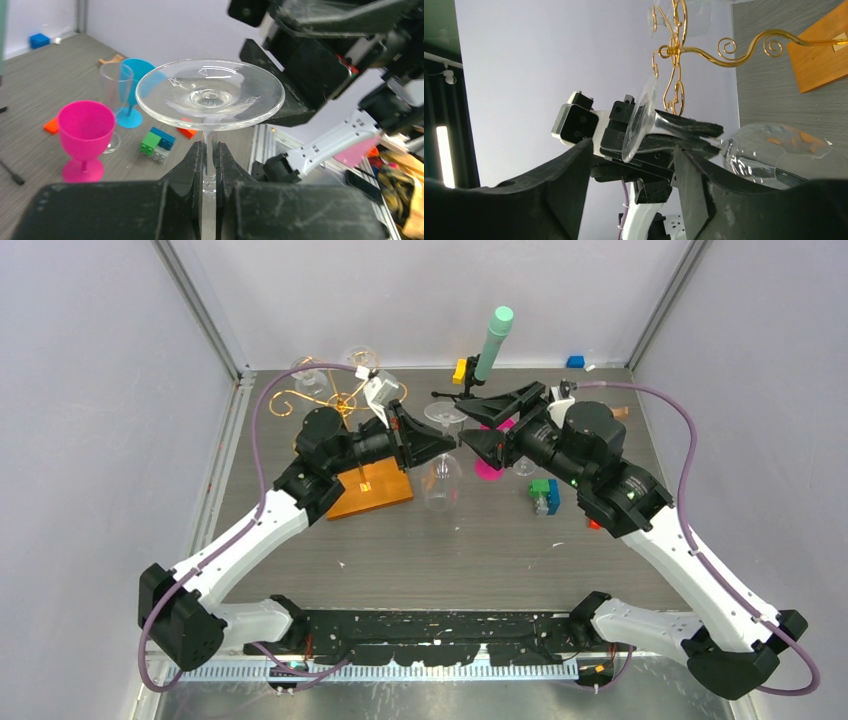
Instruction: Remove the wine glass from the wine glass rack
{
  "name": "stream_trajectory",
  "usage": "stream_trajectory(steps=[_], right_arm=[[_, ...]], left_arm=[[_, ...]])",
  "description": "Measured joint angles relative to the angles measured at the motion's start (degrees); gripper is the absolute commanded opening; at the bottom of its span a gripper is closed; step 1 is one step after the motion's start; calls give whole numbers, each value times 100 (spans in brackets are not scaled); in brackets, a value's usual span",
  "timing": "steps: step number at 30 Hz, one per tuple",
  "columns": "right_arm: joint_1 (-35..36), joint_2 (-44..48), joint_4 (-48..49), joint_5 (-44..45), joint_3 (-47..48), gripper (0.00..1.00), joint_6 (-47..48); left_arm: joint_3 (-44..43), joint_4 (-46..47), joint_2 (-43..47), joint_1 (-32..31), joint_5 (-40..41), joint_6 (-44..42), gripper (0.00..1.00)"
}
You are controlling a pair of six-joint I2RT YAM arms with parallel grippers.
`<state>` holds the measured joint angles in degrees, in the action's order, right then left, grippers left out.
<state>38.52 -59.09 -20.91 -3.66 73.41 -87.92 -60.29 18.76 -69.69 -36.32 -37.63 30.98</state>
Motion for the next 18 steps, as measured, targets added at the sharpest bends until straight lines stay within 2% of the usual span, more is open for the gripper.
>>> stream_trajectory(steps=[11, 14, 18], right_arm=[[4, 844, -138, 1161, -826, 71, 730], [4, 1049, 107, 1202, -1110, 71, 916], [4, 1224, 903, 1067, -1668, 70, 1001]], left_arm=[[-306, -533, 468, 0, 2006, -7, 0], [-503, -645, 551, 0, 2734, 315, 0], [-789, -944, 581, 2, 3600, 1049, 0]])
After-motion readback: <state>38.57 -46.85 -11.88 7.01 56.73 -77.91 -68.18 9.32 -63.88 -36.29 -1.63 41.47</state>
